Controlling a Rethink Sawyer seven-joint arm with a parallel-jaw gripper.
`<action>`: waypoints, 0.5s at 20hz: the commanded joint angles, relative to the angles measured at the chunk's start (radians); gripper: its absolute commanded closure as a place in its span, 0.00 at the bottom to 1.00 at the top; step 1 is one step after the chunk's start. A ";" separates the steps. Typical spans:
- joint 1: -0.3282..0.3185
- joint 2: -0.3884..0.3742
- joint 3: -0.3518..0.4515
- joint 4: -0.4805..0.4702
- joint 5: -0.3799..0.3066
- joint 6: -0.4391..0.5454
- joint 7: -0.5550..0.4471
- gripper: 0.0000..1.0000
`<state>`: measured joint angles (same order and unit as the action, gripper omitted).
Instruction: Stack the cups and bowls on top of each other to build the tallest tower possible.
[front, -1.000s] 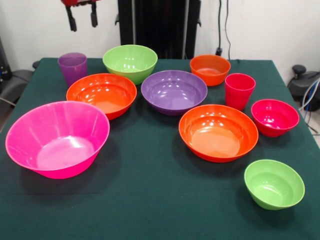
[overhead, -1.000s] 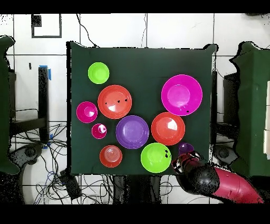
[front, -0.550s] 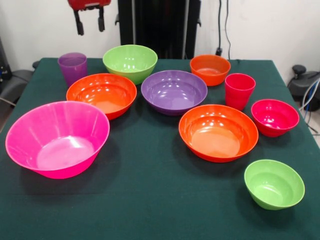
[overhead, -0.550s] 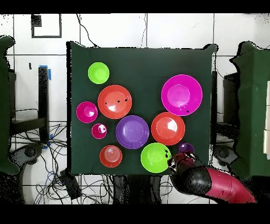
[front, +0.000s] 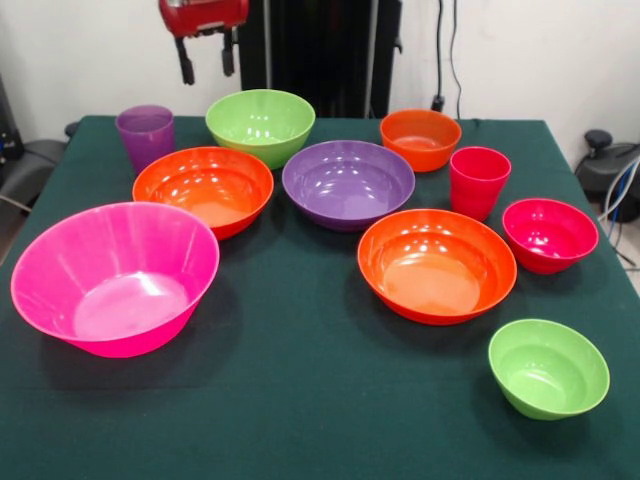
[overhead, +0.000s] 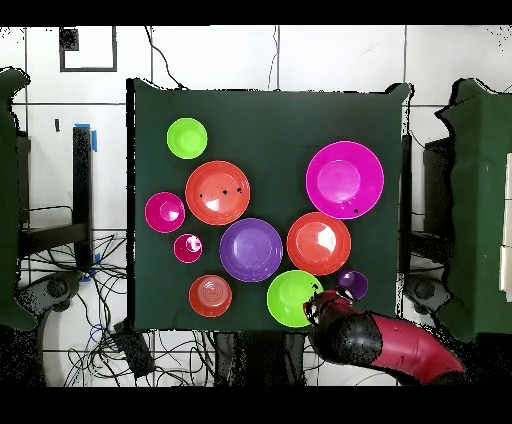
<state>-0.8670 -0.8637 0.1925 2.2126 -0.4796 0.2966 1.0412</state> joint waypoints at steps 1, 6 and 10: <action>0.092 0.093 0.007 0.051 0.004 -0.112 0.230 0.00; 0.103 0.135 0.028 0.035 0.008 -0.154 0.251 0.00; 0.121 0.169 0.023 0.009 0.001 -0.178 0.270 0.00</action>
<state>-0.7971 -0.7853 0.1876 2.2198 -0.4792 0.1912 1.1284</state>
